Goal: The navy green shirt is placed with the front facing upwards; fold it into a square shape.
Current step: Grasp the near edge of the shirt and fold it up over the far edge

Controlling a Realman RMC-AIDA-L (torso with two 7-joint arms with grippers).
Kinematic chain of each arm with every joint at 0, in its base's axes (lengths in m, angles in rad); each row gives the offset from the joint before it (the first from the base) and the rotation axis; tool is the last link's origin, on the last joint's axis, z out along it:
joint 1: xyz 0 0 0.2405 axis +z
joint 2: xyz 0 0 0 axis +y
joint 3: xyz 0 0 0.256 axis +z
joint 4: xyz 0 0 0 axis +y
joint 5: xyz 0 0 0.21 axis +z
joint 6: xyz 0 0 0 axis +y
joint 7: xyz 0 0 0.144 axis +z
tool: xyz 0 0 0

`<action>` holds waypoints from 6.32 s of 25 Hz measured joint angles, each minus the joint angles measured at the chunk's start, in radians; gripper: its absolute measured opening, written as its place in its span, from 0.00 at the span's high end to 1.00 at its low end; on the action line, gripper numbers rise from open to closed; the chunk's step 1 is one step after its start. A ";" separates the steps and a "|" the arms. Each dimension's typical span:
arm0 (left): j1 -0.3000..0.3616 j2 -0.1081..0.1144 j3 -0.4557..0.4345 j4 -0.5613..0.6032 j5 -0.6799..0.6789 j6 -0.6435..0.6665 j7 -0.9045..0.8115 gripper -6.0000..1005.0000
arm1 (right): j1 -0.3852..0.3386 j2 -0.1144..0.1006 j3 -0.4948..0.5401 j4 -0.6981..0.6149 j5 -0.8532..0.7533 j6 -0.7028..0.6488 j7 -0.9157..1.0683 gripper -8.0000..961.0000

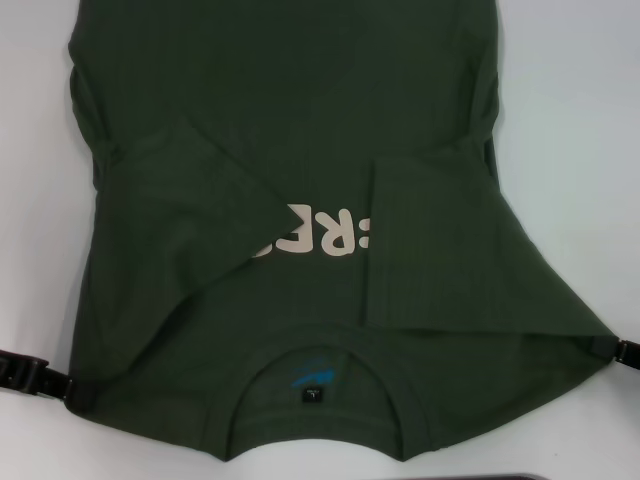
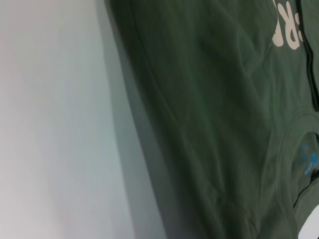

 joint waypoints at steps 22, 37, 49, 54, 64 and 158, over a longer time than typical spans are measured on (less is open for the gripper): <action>-0.015 -0.002 0.010 -0.002 0.000 -0.002 0.016 0.93 | -0.092 0.010 0.021 0.028 0.003 -0.003 -0.051 0.99; -0.119 -0.026 -0.079 0.020 -0.122 0.016 0.064 0.93 | 0.126 -0.020 0.105 -0.024 -0.021 -0.279 -0.036 0.99; -0.134 -0.032 -0.070 0.019 -0.118 -0.006 0.060 0.93 | 0.147 -0.036 0.106 -0.034 -0.011 -0.251 -0.008 0.99; -0.125 -0.032 -0.065 0.016 -0.110 -0.012 0.060 0.93 | 0.136 -0.038 0.102 -0.032 -0.013 -0.235 -0.001 0.99; -0.077 -0.019 -0.064 0.018 -0.103 -0.017 0.067 0.93 | 0.133 -0.038 0.100 -0.026 -0.057 -0.223 0.009 0.99; -0.141 -0.024 -0.193 0.012 -0.121 -0.055 0.100 0.93 | 0.259 -0.083 0.141 -0.037 -0.140 -0.175 0.057 0.99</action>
